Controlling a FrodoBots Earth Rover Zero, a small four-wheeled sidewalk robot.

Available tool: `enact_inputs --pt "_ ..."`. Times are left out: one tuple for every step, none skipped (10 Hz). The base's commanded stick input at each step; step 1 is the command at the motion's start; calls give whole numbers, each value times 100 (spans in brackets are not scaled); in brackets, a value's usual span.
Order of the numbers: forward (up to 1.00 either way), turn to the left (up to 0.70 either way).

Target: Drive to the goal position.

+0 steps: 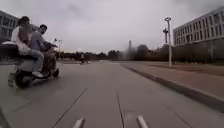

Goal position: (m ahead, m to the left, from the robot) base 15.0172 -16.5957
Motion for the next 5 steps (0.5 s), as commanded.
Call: enact_inputs --pt "70 0" --pt "70 0" --pt "70 0" --pt "70 0" --pt "70 0"
